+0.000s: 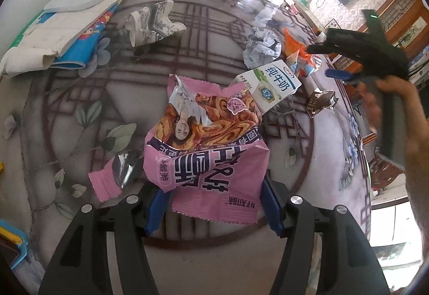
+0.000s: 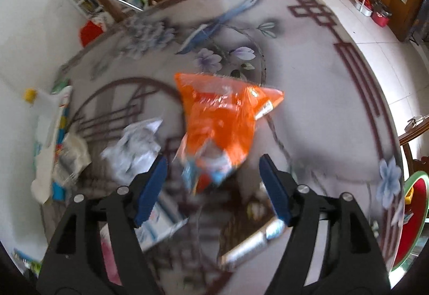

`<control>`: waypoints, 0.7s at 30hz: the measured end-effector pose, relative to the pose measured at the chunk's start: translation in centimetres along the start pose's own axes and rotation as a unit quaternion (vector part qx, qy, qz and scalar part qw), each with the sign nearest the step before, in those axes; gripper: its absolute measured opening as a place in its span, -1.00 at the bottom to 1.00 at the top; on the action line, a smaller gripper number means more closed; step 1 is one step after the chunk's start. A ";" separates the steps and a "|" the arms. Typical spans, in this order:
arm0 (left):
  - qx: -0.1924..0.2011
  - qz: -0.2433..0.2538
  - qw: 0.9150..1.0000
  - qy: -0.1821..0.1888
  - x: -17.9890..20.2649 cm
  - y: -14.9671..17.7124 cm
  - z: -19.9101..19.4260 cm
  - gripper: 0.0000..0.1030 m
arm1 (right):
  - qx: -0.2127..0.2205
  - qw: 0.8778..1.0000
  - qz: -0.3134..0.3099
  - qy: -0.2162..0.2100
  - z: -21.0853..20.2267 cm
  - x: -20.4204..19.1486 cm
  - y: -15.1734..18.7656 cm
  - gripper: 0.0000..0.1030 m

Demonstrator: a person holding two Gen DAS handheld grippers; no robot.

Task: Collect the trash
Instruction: 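Grasp an orange plastic bag with the right tool while the left tool holds the pink bag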

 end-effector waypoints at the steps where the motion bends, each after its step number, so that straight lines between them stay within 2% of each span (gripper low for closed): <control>1: -0.001 -0.001 1.000 0.000 0.0 0.0 0.1 0.13 | -0.004 1.000 0.003 0.004 0.8 0.1 -0.1 0.35; 5: 0.000 0.003 1.000 0.000 0.0 0.0 0.2 0.14 | -0.021 1.000 0.010 0.010 3.1 0.2 -0.1 0.34; 7: -0.003 0.002 1.000 0.001 0.0 0.1 0.4 0.14 | -0.022 1.000 -0.005 0.011 3.7 0.1 -0.1 0.10; 11: -0.008 -0.007 1.000 0.003 -0.2 0.4 0.8 0.15 | -0.013 1.000 -0.019 0.001 3.2 -0.1 -0.3 -0.05; 16: -0.008 -0.014 1.000 0.005 -0.3 0.4 0.8 0.15 | 0.014 0.999 -0.040 -0.030 -1.1 -0.4 -0.4 -0.06; 21: -0.002 -0.014 1.000 0.004 -0.4 0.2 0.4 0.14 | 0.031 0.995 -0.069 -0.071 -7.4 -1.3 1.9 -0.06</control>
Point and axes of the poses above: each gripper's, at about its wrist camera, not at the fingertips, and z roughly the way its jaws point, x to its right, y to its underside, the point moved 8 cm from there along z, roughly the way its jaws point, and after that the axes turned 15 degrees about x, right-handed, at the moved point
